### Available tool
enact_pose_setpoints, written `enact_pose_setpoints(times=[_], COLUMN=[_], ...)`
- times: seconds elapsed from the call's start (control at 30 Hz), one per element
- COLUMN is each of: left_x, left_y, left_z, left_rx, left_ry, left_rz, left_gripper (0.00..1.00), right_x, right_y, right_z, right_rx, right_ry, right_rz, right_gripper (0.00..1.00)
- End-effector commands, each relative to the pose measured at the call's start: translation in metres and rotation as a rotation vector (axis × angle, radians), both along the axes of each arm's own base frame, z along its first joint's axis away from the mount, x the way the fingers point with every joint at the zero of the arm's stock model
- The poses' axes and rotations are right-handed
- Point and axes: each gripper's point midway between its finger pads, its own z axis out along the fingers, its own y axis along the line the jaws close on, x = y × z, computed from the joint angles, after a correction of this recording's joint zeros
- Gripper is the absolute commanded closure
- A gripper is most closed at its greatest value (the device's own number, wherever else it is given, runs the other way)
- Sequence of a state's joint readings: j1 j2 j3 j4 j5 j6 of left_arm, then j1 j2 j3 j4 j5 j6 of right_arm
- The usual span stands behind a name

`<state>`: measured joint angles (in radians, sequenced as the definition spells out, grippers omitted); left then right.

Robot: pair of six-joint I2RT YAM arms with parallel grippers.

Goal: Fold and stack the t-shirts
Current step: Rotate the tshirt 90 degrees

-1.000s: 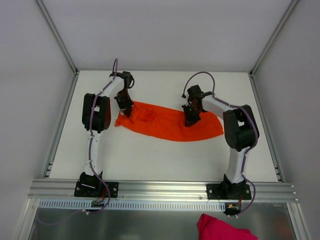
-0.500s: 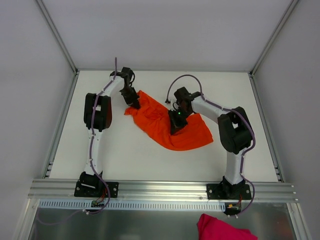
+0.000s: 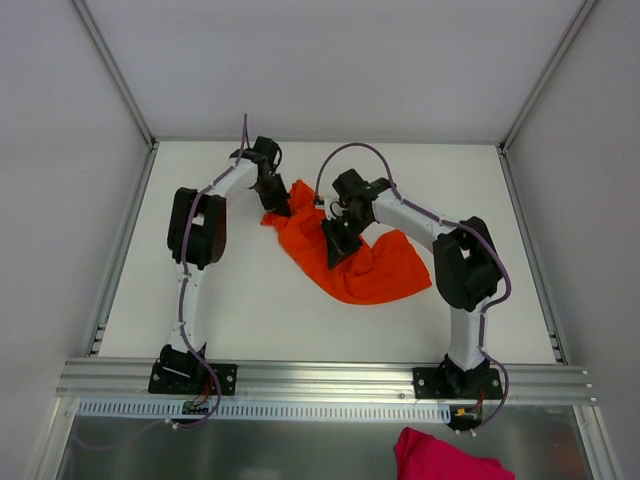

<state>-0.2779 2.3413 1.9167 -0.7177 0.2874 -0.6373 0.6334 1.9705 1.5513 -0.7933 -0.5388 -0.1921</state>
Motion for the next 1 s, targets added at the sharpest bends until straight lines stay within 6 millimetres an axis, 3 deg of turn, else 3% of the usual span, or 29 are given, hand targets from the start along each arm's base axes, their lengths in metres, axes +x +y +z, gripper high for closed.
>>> enact_pose_setpoints(times=[0.0, 0.03, 0.07, 0.1, 0.23, 0.3, 0.4, 0.47, 0.53, 0.57, 0.63, 0.67, 0.73, 0.77, 0.83, 0.87, 0.93, 0.97], left_x=[0.027, 0.033, 0.035, 0.036, 0.028, 0.012, -0.014, -0.035, -0.047, -0.054, -0.058, -0.060, -0.061, -0.062, -0.066, -0.067, -0.071, -0.071], left_y=[0.040, 0.042, 0.044, 0.041, 0.020, 0.006, -0.014, -0.030, -0.044, -0.047, -0.052, -0.054, -0.053, -0.051, -0.049, -0.047, -0.041, -0.037], left_z=[0.068, 0.095, 0.104, 0.128, 0.152, 0.138, 0.110, 0.092, 0.077, 0.063, 0.054, 0.047, 0.043, 0.039, 0.035, 0.030, 0.024, 0.020], left_rx=[0.142, 0.140, 0.146, 0.120, 0.004, -0.043, -0.075, -0.075, -0.081, -0.079, -0.084, -0.082, -0.073, -0.062, -0.049, -0.033, -0.005, 0.020], left_ry=[-0.242, -0.321, -0.358, -0.417, -0.454, -0.409, -0.331, -0.275, -0.233, -0.192, -0.160, -0.139, -0.124, -0.116, -0.099, -0.087, -0.062, -0.054], left_rz=[0.065, 0.076, 0.064, 0.052, -0.016, -0.055, -0.105, -0.154, -0.181, -0.190, -0.190, -0.194, -0.191, -0.188, -0.192, -0.190, -0.182, -0.174], left_gripper=[1.00, 1.00, 1.00, 1.00, 1.00, 1.00, 1.00, 1.00, 1.00, 1.00, 1.00, 1.00, 1.00, 1.00, 1.00, 1.00, 1.00, 1.00], right_x=[0.015, 0.019, 0.026, 0.031, 0.073, 0.095, 0.131, 0.154, 0.182, 0.194, 0.211, 0.217, 0.216, 0.213, 0.199, 0.189, 0.168, 0.145], right_y=[-0.015, -0.018, -0.024, -0.029, -0.055, -0.062, -0.099, -0.115, -0.156, -0.185, -0.213, -0.242, -0.271, -0.297, -0.316, -0.330, -0.333, -0.330], right_z=[0.016, 0.017, 0.017, 0.019, 0.017, 0.015, 0.017, 0.024, 0.035, 0.040, 0.055, 0.059, 0.063, 0.069, 0.058, 0.062, 0.055, 0.049], right_rx=[-0.069, -0.086, -0.128, -0.156, -0.307, -0.364, -0.541, -0.533, -0.548, -0.561, -0.560, -0.579, -0.608, -0.626, -0.602, -0.591, -0.535, -0.529], right_ry=[-0.119, -0.136, -0.176, -0.211, -0.384, -0.447, -0.542, -0.538, -0.541, -0.528, -0.543, -0.533, -0.517, -0.516, -0.441, -0.420, -0.352, -0.329], right_rz=[-0.013, -0.026, -0.044, -0.062, -0.215, -0.274, -0.342, -0.438, -0.558, -0.638, -0.713, -0.772, -0.808, -0.855, -0.885, -0.924, -0.943, -0.938], right_gripper=[0.99, 0.99, 0.99, 0.99, 0.99, 0.99, 0.99, 0.99, 0.99, 0.99, 0.99, 0.99, 0.99, 0.99, 0.99, 0.99, 0.99, 0.99])
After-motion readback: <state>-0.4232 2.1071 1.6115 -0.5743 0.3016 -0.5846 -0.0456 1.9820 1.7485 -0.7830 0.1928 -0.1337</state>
